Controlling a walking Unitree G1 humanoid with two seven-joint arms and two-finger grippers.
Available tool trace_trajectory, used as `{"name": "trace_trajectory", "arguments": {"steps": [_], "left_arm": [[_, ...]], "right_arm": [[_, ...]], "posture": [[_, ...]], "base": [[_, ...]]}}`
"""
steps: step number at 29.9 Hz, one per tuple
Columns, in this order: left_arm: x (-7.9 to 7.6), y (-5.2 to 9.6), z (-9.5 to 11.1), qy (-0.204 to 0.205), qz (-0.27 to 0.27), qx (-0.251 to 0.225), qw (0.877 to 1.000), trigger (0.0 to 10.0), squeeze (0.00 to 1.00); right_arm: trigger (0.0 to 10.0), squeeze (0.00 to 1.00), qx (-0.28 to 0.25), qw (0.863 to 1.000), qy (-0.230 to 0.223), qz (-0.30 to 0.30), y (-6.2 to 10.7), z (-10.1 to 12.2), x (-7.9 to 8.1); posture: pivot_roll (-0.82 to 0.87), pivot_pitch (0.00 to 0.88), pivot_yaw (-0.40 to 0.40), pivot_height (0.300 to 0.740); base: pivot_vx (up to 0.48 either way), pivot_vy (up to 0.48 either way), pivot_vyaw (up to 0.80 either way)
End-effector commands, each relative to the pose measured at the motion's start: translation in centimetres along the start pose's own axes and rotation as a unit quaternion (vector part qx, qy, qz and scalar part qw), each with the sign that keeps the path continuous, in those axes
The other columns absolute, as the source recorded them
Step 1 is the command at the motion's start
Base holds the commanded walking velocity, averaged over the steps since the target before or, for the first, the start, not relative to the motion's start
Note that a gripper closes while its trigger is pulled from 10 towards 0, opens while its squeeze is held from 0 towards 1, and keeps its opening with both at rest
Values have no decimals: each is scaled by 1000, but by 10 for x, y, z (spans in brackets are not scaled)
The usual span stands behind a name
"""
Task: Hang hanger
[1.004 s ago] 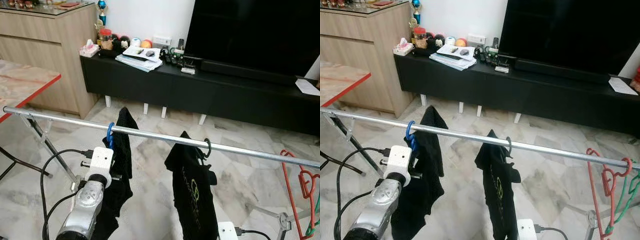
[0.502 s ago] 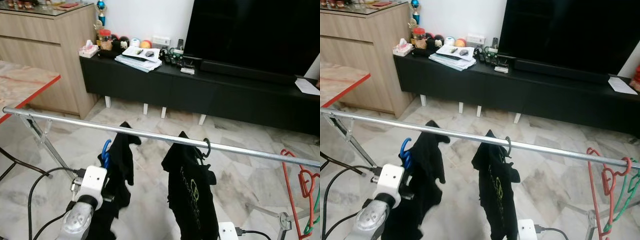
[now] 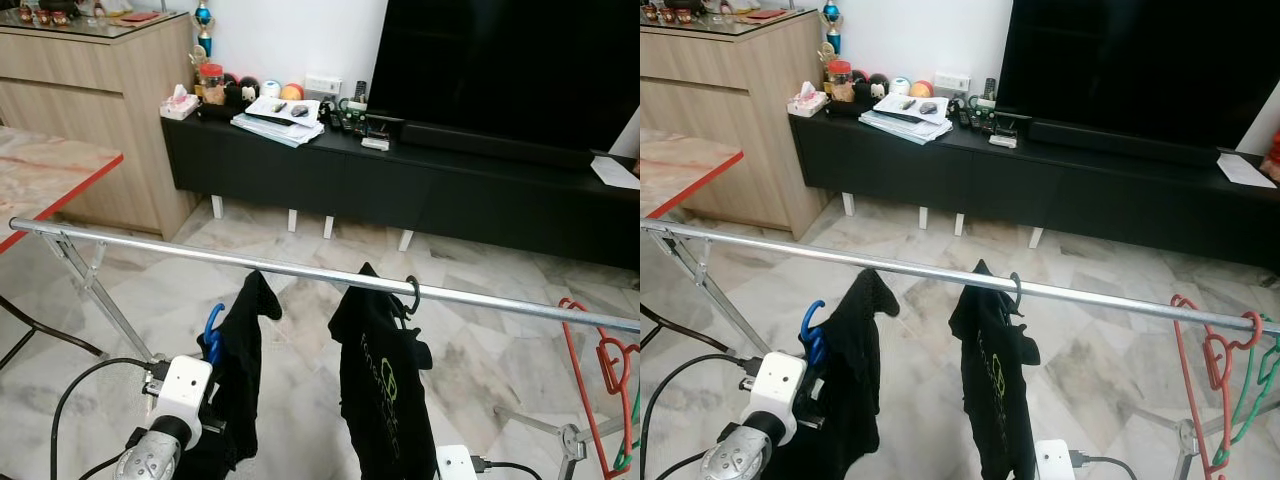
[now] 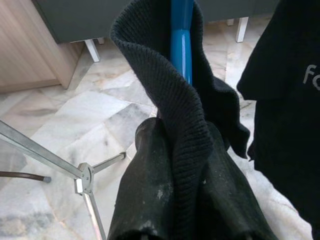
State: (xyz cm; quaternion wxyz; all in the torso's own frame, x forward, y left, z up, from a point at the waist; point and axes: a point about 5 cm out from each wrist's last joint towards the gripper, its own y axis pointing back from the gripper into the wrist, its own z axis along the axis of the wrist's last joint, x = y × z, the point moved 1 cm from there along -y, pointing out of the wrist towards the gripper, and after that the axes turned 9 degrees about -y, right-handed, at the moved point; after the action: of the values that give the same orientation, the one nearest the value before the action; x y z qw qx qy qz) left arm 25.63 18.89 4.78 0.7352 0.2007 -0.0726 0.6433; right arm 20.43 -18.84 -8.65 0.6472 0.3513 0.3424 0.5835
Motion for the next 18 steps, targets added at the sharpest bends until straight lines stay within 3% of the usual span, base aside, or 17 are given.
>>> {"name": "trace_trajectory", "arguments": {"steps": [1,18], "left_arm": [[1,-1,13,3,2,-26,1000,10000,0],[6,-1,15,7,7,-26,1000,10000,0]], "right_arm": [[10000,0,1,1000,0,-7,1,-3,-5],[10000,0,-2,1000,-15,-12,1,-3,-6]], "posture": [[148,0,-72,740],[149,0,-68,740]], "base": [[0,0,0],[0,0,0]]}}
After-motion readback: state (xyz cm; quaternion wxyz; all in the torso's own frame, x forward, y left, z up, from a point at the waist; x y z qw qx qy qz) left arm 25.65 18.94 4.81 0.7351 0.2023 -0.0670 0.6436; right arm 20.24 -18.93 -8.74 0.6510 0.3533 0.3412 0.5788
